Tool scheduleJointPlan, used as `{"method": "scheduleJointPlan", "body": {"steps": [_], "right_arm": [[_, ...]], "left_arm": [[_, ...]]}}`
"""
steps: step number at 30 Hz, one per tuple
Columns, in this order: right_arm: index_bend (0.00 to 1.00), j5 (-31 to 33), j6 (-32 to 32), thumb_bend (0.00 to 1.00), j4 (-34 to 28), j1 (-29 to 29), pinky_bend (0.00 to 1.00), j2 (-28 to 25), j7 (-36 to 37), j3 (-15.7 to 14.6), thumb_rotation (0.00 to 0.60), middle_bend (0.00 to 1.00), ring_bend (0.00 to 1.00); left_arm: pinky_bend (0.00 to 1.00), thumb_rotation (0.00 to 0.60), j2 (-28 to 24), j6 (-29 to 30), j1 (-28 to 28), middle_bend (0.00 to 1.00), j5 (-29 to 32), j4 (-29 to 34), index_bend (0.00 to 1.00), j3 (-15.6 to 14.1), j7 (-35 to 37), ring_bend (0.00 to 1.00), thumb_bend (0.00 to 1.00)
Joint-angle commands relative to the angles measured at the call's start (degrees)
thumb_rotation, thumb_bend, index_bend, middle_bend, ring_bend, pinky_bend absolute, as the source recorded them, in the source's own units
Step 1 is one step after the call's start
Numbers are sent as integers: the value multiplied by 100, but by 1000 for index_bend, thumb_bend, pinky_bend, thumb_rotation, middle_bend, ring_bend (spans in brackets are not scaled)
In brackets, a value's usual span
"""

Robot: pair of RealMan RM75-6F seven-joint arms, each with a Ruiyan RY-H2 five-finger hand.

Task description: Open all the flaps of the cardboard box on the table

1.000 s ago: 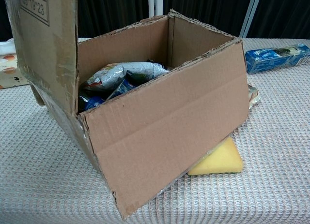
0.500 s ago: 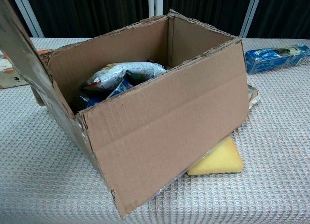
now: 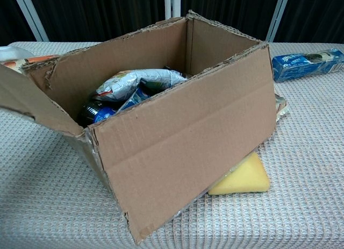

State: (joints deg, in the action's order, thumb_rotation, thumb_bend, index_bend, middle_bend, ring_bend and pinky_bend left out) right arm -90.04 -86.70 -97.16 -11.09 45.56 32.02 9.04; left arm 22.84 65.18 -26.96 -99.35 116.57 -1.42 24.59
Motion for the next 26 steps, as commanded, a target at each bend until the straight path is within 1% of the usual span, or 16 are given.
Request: {"method": "scheduleJointPlan", "body": {"steps": [1,3,5,7,8,10,11,12,14,15,16,18,20,21,24,26], "right_arm": [[0,-60,-12,628,43,48,0,71,-56,-79,600,0,0],[0,-82,-38,628,86,97,0,132,-125,-136,600,0,0],[0,-92,-83,628,148,173,0,219,-244,-207,600,0,0],[0,-67,-124,628,225,270,0,306,-450,-285,600,0,0],[0,-31,-170,628,280,337,0,370,-609,-318,600,0,0],[0,60,-261,628,369,449,0,486,-876,-351,600,0,0],[0,132,-300,628,414,514,0,538,-1061,-367,600,0,0],[0,207,-337,625,458,580,0,588,-1292,-385,600,0,0],[0,340,-472,570,521,753,0,722,-1772,-437,600,0,0],[0,399,-539,540,537,834,0,787,-1937,-459,600,0,0],[0,463,-621,499,570,942,0,874,-2149,-499,600,0,0],[0,561,-732,463,631,1101,0,1030,-2464,-562,600,0,0],[0,613,-771,455,712,1233,0,1205,-2663,-651,600,0,0],[0,639,-750,455,769,1306,0,1309,-2677,-718,600,0,0],[0,629,-744,453,992,1380,0,1527,-2596,-767,600,0,0],[0,620,-700,453,1120,1385,0,1629,-2520,-765,600,0,0]], "left_arm": [[181,344,224,156,289,653,371,-418,134,-94,41,221,665],[181,317,374,222,407,652,619,-655,134,-77,11,221,665],[181,290,580,325,547,646,1008,-937,134,-21,-181,221,663],[182,284,859,503,708,619,1426,-1139,134,56,-435,221,658],[183,284,1028,612,796,578,1603,-1235,134,90,-608,221,641],[186,285,1296,781,913,495,1794,-1350,133,134,-930,219,571],[187,306,1430,861,964,429,1859,-1395,133,150,-1088,209,479],[189,344,1562,929,1012,339,1928,-1439,128,164,-1272,186,331],[189,392,1887,1132,1113,233,2053,-1527,115,211,-1707,148,148],[189,401,2044,1251,1161,182,2088,-1565,106,242,-1850,128,74],[188,403,2260,1416,1226,145,2111,-1633,96,280,-2006,113,41],[185,389,2563,1614,1315,92,2090,-1773,78,306,-2173,84,29],[183,356,2830,1743,1404,61,2063,-1923,63,302,-2302,66,30],[182,331,2949,1750,1455,53,2081,-1970,57,281,-2306,62,30],[180,274,3129,1781,1554,47,2131,-2068,48,277,-2262,61,30],[179,249,3243,1806,1616,45,2102,-2181,46,256,-2264,60,31]]}}
